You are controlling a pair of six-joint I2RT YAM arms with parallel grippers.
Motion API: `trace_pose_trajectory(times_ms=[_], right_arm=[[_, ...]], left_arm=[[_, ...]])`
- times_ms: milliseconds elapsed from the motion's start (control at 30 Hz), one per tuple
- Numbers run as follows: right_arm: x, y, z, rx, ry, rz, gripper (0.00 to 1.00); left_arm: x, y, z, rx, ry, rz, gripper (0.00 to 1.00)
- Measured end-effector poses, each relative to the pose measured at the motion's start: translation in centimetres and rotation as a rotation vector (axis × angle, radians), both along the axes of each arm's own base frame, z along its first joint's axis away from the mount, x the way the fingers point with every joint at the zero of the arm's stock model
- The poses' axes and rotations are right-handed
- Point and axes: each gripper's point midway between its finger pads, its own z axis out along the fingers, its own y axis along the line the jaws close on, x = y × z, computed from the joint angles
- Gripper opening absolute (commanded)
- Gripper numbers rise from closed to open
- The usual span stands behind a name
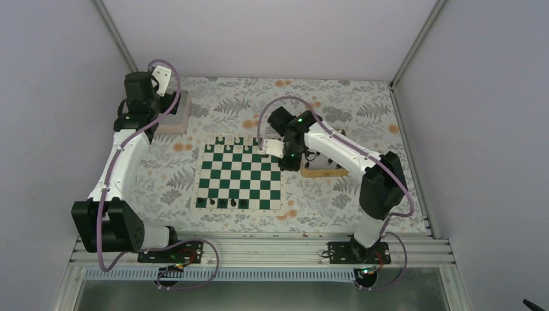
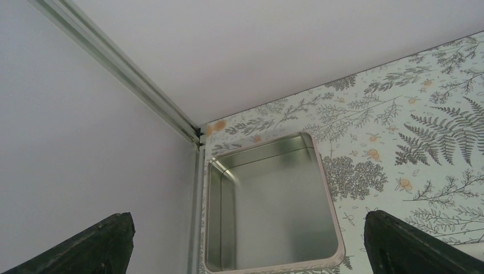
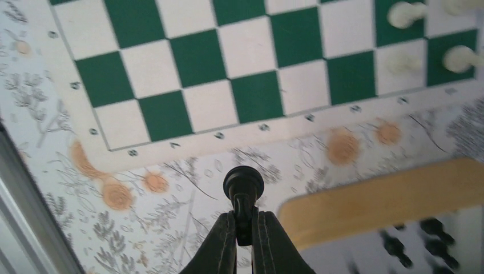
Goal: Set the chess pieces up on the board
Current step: Place the chess piece on the chessboard.
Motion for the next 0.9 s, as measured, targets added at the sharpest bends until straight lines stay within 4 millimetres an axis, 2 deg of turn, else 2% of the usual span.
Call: trace_pose_trajectory(times_ms=[133, 333, 533, 700, 900], right_arm=[[-2.6, 2.0, -1.6, -0.004, 0.049, 0.057, 0.07], [-6.2, 3.8, -4.2, -0.036, 0.122, 0.119, 0.05], [-8.3, 5.4, -4.8, -0.016, 0.144, 0.157, 0.04], [-10.1, 6.1, -6.5, -0.051, 0.178, 0.202, 0.05], [-10.5, 6.4, -7.3, -0.064, 0.192, 0.215, 0.05]], left_arm=[[0.1, 0.0, -0.1, 0.000, 0.003, 0.000, 1.00], [0.2, 0.0, -0.5, -0.001, 0.011, 0.000, 1.00], [0.2, 0.0, -0.5, -0.001, 0.011, 0.001, 1.00], [0.2, 0.0, -0.5, -0.001, 0.011, 0.001, 1.00], [0.2, 0.0, -0.5, 0.000, 0.012, 0.001, 1.00]])
